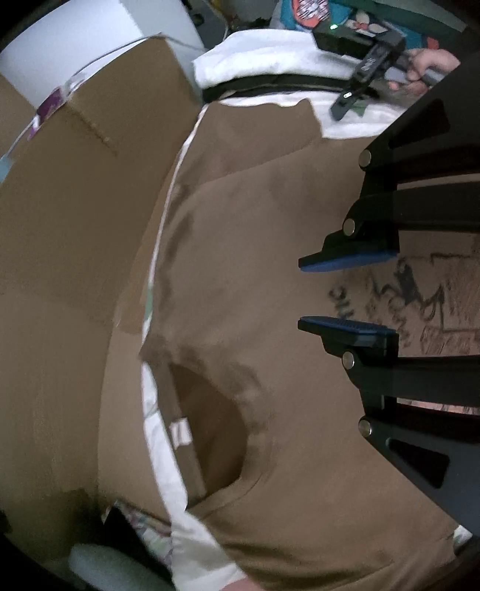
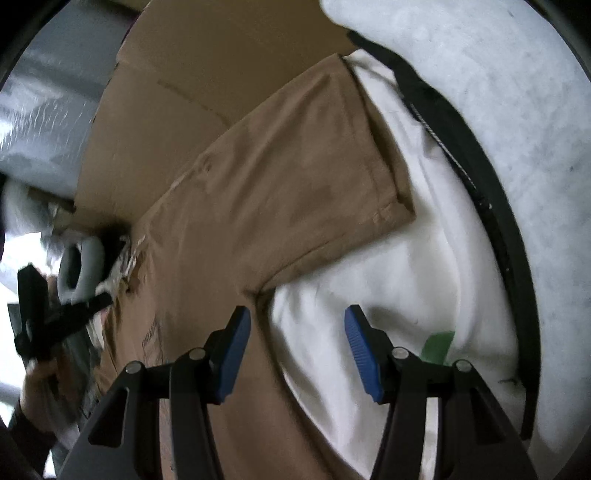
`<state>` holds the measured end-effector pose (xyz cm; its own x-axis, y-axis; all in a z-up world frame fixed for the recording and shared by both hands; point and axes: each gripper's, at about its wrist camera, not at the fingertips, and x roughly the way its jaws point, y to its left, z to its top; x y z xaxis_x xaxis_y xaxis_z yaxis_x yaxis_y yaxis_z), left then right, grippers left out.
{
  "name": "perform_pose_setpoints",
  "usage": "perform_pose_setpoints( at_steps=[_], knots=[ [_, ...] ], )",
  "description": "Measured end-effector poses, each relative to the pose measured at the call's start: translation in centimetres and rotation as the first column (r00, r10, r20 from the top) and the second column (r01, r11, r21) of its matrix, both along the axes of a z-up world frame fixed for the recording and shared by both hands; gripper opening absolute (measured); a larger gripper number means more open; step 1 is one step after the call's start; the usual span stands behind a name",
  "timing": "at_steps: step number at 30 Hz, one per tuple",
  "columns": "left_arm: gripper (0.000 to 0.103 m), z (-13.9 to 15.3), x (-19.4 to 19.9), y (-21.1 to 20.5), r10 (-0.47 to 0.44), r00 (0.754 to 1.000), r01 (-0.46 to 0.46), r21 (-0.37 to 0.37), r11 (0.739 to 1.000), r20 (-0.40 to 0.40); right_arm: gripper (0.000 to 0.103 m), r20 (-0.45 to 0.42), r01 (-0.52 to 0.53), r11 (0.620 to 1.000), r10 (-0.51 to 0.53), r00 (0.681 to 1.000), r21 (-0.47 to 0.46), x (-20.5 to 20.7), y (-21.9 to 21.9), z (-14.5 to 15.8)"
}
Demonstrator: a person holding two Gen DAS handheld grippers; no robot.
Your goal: Fold clothes
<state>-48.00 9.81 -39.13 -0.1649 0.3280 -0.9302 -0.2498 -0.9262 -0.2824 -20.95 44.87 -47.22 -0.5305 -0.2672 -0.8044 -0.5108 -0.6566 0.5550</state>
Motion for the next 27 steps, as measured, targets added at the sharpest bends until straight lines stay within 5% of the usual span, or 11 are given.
perform_pose_setpoints(
  at_steps=[5,27],
  knots=[
    [0.024,-1.0,1.3,1.9,-0.042,0.998,0.042,0.014,0.999,0.037,0.052,-0.008,0.111,0.994,-0.111,0.994,-0.005,-0.2,0.5,-0.4],
    [0.024,-4.3,4.4,9.1,-0.235,0.968,0.236,0.007,0.972,0.086,0.049,0.005,0.195,0.98,-0.195,0.981,0.048,-4.2,1.5,-0.8]
  ],
)
